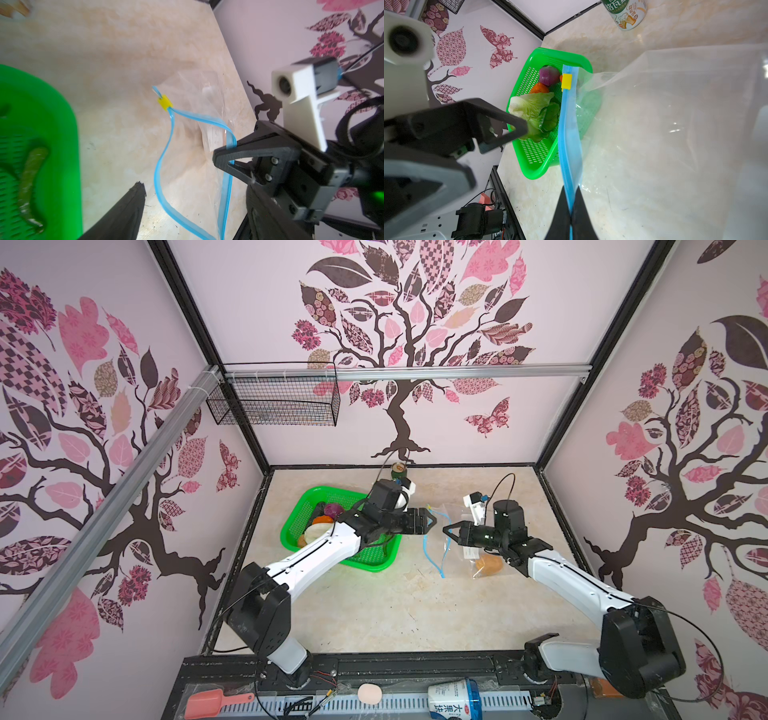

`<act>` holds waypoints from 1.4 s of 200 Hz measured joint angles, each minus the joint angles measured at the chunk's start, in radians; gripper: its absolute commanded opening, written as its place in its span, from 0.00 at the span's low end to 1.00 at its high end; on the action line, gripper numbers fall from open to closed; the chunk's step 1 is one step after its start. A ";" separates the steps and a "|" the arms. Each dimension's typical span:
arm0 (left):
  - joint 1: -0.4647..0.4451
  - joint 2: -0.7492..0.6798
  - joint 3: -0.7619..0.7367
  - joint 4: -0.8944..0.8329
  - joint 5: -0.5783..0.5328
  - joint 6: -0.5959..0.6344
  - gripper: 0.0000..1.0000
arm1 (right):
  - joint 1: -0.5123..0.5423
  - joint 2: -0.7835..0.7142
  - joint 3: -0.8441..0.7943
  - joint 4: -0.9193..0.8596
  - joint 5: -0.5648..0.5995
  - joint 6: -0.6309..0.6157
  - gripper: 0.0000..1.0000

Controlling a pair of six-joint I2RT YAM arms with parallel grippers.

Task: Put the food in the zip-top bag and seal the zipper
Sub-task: 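Carry the potato into the open bag with the left gripper and release it, then grasp the orange carrot in the green basket with the left gripper and lift it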

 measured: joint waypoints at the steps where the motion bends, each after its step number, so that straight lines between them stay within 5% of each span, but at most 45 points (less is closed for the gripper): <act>1: 0.006 -0.005 -0.001 0.000 -0.001 0.000 0.79 | 0.000 0.000 0.000 0.000 0.001 0.000 0.00; 56: 0.174 -0.068 -0.003 -0.028 -0.145 0.023 0.78 | 0.001 0.000 0.000 -0.003 0.018 -0.006 0.00; 101: 0.276 0.076 -0.002 -0.010 -0.243 -0.094 0.70 | 0.001 0.000 0.000 -0.003 0.044 -0.019 0.00; 209: 0.282 0.319 -0.002 0.067 -0.360 -0.573 0.71 | 0.001 -0.003 -0.012 0.000 0.072 -0.027 0.00; 280: 0.283 0.386 -0.002 0.094 -0.363 -0.713 0.65 | 0.001 -0.003 -0.017 -0.001 0.078 -0.029 0.00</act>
